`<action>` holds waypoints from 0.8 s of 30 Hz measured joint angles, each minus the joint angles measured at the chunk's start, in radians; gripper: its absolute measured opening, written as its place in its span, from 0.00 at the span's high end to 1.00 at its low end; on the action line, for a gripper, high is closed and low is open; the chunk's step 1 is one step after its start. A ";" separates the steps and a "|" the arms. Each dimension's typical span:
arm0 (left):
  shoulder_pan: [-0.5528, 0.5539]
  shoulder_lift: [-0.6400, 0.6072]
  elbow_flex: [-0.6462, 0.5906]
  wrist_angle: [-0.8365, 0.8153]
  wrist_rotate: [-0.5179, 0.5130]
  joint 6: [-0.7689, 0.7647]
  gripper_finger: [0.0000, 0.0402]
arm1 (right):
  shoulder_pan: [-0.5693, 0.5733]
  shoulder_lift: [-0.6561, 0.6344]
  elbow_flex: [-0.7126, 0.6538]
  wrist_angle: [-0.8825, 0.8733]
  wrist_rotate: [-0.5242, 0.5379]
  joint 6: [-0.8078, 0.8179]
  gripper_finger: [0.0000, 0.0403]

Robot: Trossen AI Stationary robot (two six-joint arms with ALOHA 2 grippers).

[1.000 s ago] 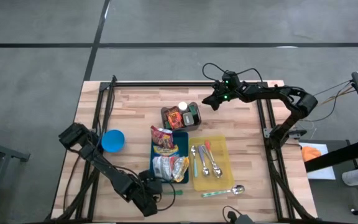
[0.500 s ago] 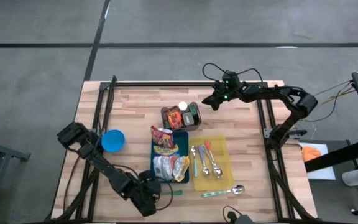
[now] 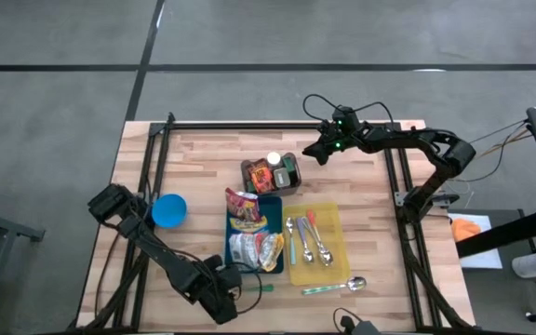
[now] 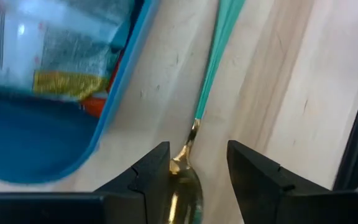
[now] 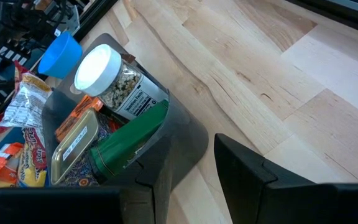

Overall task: Pick & Place Food Item
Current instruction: Put the green spoon into the yellow bin

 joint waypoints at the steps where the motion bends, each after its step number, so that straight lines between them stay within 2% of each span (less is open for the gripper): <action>1: 0.000 0.000 0.001 0.000 0.000 -0.035 0.59 | 0.000 0.000 0.000 0.000 0.000 0.000 0.71; 4: -0.001 0.000 0.001 0.009 0.000 -0.086 0.59 | 0.000 0.000 0.000 0.000 0.000 0.000 0.71; 12: -0.015 0.032 0.002 0.028 -0.009 -0.105 0.59 | 0.000 0.000 0.000 0.000 0.000 0.000 0.71; 19: -0.039 0.049 0.002 0.035 0.001 -0.209 0.59 | 0.000 0.000 0.000 0.000 0.000 0.000 0.71; 24: -0.062 0.049 0.002 0.057 0.016 -0.346 0.59 | 0.000 0.000 0.000 0.000 0.000 0.000 0.71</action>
